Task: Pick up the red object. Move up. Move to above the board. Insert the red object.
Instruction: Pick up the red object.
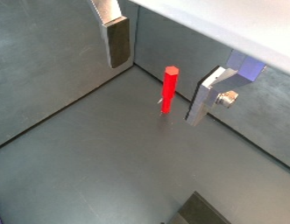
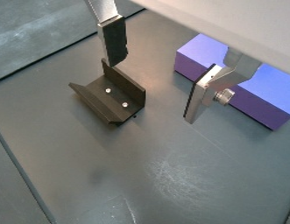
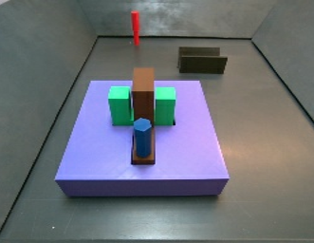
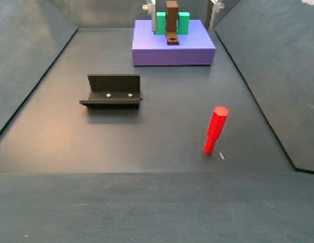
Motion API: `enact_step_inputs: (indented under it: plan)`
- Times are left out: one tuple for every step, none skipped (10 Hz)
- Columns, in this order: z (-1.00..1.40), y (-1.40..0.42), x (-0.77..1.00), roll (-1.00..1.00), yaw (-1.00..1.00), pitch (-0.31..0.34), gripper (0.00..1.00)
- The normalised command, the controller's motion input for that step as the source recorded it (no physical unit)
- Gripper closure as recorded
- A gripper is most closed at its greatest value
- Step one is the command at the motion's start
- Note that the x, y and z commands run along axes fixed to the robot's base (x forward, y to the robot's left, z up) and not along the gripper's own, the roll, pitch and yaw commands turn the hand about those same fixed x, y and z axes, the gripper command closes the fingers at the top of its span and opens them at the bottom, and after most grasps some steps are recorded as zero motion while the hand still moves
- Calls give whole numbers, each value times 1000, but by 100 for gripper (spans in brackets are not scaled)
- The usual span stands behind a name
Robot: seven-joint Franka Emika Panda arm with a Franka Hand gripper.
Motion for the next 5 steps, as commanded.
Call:
enact_step_inputs:
  plan:
    - [-126, 560, -403, -146, -231, -67, 0]
    - [-177, 589, -503, -126, -209, -41, 0]
    - [-180, 597, -529, -87, -226, -23, 0]
    - [-46, 569, -406, -94, -251, -50, 0]
    - [0, 489, -183, -61, -254, -57, 0]
